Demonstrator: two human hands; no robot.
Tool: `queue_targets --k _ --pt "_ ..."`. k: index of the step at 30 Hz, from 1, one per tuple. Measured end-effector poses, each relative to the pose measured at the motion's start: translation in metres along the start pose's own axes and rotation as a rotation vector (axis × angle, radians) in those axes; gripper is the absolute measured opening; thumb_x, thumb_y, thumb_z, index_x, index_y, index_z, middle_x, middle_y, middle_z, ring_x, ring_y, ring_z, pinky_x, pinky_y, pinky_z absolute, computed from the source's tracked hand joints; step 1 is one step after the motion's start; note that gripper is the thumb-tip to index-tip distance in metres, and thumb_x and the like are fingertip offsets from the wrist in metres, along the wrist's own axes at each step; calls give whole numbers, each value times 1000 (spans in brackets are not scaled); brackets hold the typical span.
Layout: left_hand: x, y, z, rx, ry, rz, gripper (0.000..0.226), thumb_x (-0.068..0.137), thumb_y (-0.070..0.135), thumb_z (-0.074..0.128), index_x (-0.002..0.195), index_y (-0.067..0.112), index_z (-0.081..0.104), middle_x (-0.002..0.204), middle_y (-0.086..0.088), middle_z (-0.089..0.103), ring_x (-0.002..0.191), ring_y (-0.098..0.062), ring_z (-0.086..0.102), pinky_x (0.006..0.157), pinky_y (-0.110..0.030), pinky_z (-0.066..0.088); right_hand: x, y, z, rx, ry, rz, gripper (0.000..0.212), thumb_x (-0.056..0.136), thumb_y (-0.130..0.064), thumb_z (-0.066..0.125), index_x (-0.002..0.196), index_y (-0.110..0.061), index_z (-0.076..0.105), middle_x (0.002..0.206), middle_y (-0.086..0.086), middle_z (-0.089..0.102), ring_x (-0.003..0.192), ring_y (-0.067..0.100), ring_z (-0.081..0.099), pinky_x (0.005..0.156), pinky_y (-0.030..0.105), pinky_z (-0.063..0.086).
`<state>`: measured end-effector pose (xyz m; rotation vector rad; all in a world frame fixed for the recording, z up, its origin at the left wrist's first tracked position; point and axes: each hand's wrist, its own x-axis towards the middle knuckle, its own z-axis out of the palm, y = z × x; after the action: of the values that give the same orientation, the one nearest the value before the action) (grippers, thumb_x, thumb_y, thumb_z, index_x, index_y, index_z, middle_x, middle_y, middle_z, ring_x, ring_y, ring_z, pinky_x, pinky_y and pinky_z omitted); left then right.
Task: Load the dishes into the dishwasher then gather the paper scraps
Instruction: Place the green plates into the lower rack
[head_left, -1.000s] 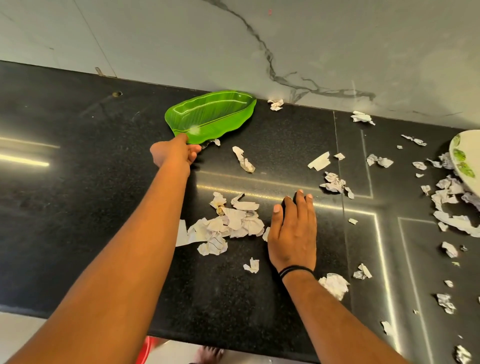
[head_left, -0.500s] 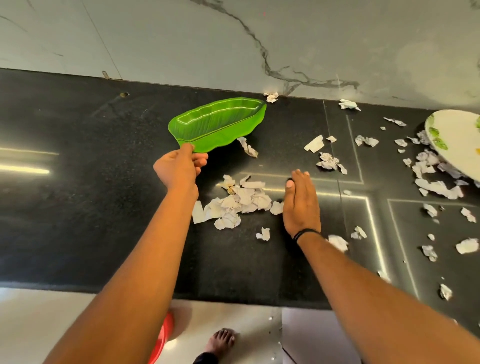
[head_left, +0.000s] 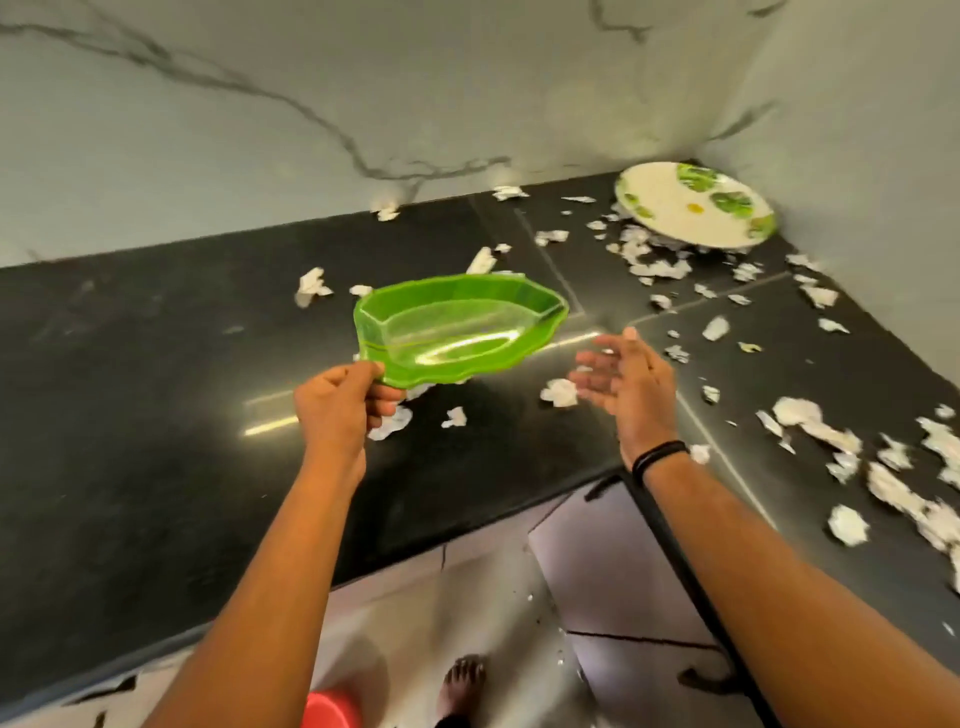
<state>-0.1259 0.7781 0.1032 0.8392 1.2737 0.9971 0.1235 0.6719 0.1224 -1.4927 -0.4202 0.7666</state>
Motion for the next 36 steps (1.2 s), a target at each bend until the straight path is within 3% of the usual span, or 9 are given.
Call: queue_targets --k 5,12,17,23,26,32,36 --pt "-41 -28 58 70 -293 -66 19 93 5 60 73 6 62 51 -6 65 34 -6 46 35 -15 28 -64 -2 -82 103 190 137 33 106 -33 45 114 -5 58 74 15 67 57 30 63 47 30 53" --pt "-131 -73 138 296 -693 -141 18 91 3 61 73 3 63 50 -7 63 33 -8 45 34 -16 30 -163 -8 -220 215 457 163 27 105 -33 47 104 -10 60 77 12 66 58 24 65 53 33 59" --pt "-227 -109 175 410 -947 -155 23 90 -1 61 68 0 61 49 -11 62 33 -10 45 36 -17 29 -265 9 -303 271 703 156 18 104 -19 49 97 -12 63 84 12 68 61 19 68 58 35 61" --pt "-365 -155 171 605 -1261 -192 25 89 -4 62 65 -1 61 52 -17 63 32 -11 46 34 -14 31 -413 68 -372 367 1064 140 19 102 -8 49 92 -14 64 85 13 64 71 23 63 47 31 58" --pt "-433 -181 163 753 -1428 -158 27 89 -2 64 62 1 63 56 -19 66 34 -13 49 36 -16 31 -489 99 -394 463 1267 145 21 102 -8 51 85 -13 63 77 13 61 64 24 58 43 29 55" --pt "-549 -230 136 1028 -1698 -82 17 87 0 64 70 -1 65 60 -19 67 38 -17 54 39 -19 35 -609 161 -408 609 1623 174 28 103 -16 47 78 -13 59 76 14 56 61 25 55 49 28 51" --pt "-606 -258 118 1171 -1828 -41 17 88 1 61 72 2 64 61 -18 67 40 -19 55 41 -20 36 -668 188 -403 678 1786 151 25 105 -17 46 85 -13 60 77 13 59 60 22 56 50 26 51"
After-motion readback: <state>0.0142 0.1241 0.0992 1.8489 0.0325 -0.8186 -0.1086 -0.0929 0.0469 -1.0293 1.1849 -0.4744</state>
